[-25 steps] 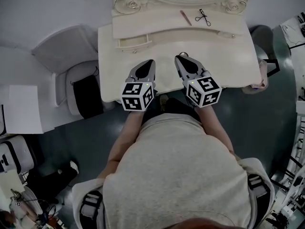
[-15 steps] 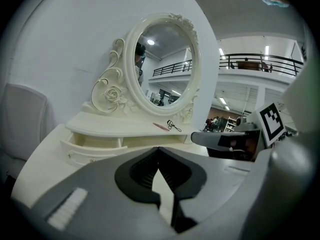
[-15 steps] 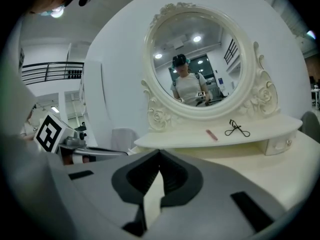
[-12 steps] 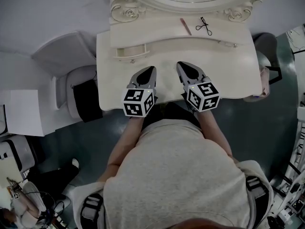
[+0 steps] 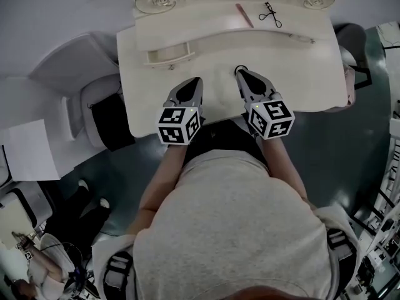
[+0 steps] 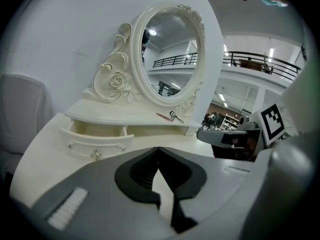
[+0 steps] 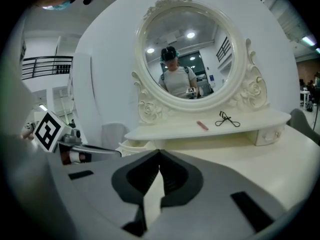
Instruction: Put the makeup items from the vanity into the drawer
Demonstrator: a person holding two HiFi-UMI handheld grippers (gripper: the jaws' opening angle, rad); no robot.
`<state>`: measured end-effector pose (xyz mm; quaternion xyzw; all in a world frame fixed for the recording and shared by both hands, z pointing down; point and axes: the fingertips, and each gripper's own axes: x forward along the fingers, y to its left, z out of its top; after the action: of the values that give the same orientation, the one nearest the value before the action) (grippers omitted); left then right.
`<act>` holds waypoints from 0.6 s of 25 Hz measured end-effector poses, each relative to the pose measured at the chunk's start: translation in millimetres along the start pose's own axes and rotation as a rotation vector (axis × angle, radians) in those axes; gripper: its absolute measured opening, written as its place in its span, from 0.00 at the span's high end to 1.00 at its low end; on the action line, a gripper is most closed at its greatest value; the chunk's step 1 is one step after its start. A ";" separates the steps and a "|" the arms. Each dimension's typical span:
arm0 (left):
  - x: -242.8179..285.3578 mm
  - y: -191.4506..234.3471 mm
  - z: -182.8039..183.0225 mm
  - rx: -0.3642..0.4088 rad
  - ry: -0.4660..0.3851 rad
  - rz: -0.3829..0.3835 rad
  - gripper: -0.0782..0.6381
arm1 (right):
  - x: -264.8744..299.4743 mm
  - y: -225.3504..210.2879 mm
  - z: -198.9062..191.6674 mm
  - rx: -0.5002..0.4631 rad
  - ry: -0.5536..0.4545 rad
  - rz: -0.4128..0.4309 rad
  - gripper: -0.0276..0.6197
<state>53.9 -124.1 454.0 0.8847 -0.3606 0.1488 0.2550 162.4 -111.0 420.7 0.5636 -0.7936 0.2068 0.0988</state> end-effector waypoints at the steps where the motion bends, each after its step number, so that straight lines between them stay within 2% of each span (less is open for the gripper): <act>1: 0.7 2.4 1.0 0.003 0.005 -0.007 0.88 | -0.3 -3.3 -1.6 0.004 0.008 -0.017 0.95; 6: 5.2 12.5 3.1 0.008 0.022 -0.038 0.88 | 0.0 -16.8 -2.9 0.011 0.020 -0.088 0.95; 15: 27.9 7.2 2.8 0.068 0.057 -0.120 0.88 | 8.1 -26.8 -21.6 0.042 0.067 -0.152 0.95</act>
<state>68.4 -145.7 466.6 0.9083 -0.2943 0.1707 0.2434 183.0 -116.0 449.0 0.6168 -0.7404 0.2339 0.1289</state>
